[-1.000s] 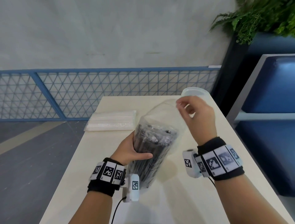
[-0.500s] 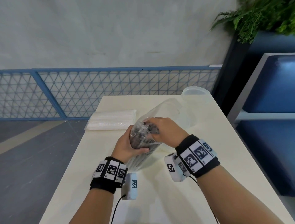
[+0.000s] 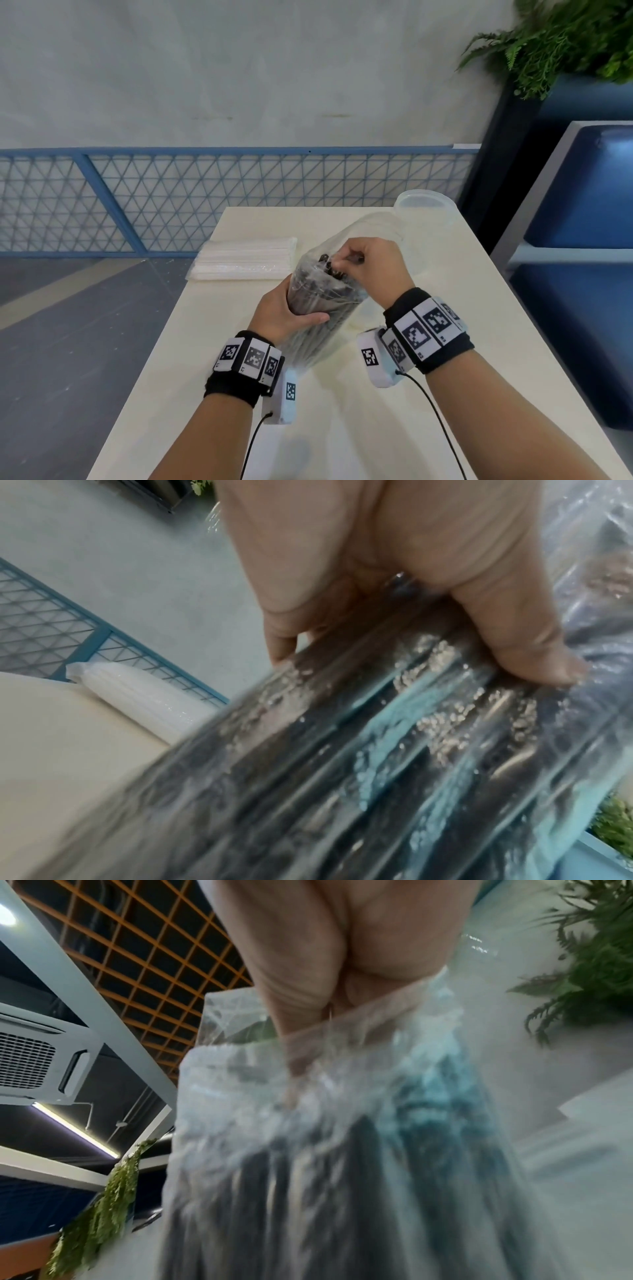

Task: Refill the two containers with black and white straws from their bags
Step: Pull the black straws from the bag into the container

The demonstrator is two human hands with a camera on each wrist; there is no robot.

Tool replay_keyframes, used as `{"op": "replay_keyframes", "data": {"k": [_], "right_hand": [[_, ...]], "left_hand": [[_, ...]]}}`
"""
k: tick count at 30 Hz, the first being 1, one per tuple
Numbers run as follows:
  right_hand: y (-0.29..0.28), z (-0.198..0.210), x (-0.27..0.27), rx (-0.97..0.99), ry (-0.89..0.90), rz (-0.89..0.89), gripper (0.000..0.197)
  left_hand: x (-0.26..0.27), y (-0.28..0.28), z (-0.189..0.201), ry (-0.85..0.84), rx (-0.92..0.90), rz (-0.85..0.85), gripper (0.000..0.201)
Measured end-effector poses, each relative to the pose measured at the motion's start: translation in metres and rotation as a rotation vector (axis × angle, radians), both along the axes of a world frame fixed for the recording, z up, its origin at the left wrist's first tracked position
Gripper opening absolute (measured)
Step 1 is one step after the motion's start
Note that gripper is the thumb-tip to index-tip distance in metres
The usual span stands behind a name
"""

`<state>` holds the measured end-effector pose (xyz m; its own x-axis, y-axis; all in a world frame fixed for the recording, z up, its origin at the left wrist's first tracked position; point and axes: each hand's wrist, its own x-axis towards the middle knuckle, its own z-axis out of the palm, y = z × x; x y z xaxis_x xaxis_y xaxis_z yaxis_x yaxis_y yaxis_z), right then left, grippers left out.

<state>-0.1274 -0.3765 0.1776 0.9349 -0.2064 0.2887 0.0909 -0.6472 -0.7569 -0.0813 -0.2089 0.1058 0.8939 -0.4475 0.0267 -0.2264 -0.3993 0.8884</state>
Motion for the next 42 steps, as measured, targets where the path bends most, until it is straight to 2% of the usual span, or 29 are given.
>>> {"op": "replay_keyframes", "data": {"k": [6, 9, 12, 15, 18, 22, 26, 27, 31, 36, 39, 42], "right_hand": [[-0.026, 0.037, -0.001, 0.038, -0.169, -0.068, 0.003], [-0.025, 0.039, -0.002, 0.105, -0.278, -0.098, 0.008], [-0.001, 0.013, -0.010, 0.183, -0.404, -0.227, 0.033], [0.020, -0.016, -0.015, 0.322, -0.250, -0.228, 0.047], [0.022, -0.020, -0.006, 0.320, -0.082, -0.175, 0.061], [0.013, -0.012, 0.012, 0.491, -0.016, -0.258, 0.057], [0.019, -0.015, 0.023, 0.654, -0.042, -0.321, 0.023], [0.021, -0.015, 0.024, 0.686, -0.048, -0.331, 0.020], [0.010, -0.005, 0.029, 0.816, -0.148, -0.349, 0.017], [-0.002, 0.006, 0.028, 0.946, -0.301, -0.306, 0.018], [0.001, -0.005, 0.024, 0.895, -0.262, -0.274, 0.036], [0.009, -0.016, 0.019, 0.710, -0.125, -0.296, 0.031]], "left_hand": [[0.005, 0.005, -0.003, 0.015, 0.057, 0.005, 0.057], [0.007, 0.007, -0.006, 0.020, 0.034, 0.039, 0.056], [0.009, 0.008, -0.012, 0.026, -0.063, 0.134, 0.055], [0.009, 0.007, -0.014, 0.040, -0.141, 0.144, 0.063], [0.007, 0.006, -0.013, 0.033, -0.160, 0.084, 0.068], [0.005, 0.003, -0.007, 0.030, -0.144, -0.006, 0.068], [0.000, -0.009, 0.003, 0.023, -0.177, -0.073, 0.076], [0.000, -0.013, 0.005, -0.005, -0.166, -0.067, 0.077], [0.003, -0.018, 0.010, -0.036, -0.130, -0.014, 0.057], [0.006, -0.017, 0.009, -0.024, -0.105, -0.010, 0.053], [0.006, -0.017, 0.007, -0.036, -0.112, 0.010, 0.059], [0.005, -0.017, 0.006, -0.046, -0.118, 0.009, 0.063]]}}
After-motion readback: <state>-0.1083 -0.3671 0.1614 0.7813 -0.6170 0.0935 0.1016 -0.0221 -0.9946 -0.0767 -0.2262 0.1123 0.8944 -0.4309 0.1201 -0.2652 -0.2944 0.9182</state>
